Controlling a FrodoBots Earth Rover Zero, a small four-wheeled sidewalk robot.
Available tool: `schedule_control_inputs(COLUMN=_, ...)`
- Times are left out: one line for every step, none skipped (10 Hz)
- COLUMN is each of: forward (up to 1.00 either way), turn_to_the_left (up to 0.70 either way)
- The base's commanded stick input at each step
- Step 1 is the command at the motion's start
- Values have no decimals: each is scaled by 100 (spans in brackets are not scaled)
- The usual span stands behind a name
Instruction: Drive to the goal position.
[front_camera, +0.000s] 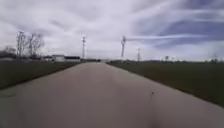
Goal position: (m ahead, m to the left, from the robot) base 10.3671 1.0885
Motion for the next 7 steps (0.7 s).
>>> schedule_control_inputs(forward=100, turn_to_the_left=17)
schedule_control_inputs(forward=100, turn_to_the_left=5)
schedule_control_inputs(forward=100, turn_to_the_left=0)
schedule_control_inputs(forward=100, turn_to_the_left=0)
schedule_control_inputs(forward=100, turn_to_the_left=0)
schedule_control_inputs(forward=100, turn_to_the_left=0)
schedule_control_inputs(forward=100, turn_to_the_left=0)
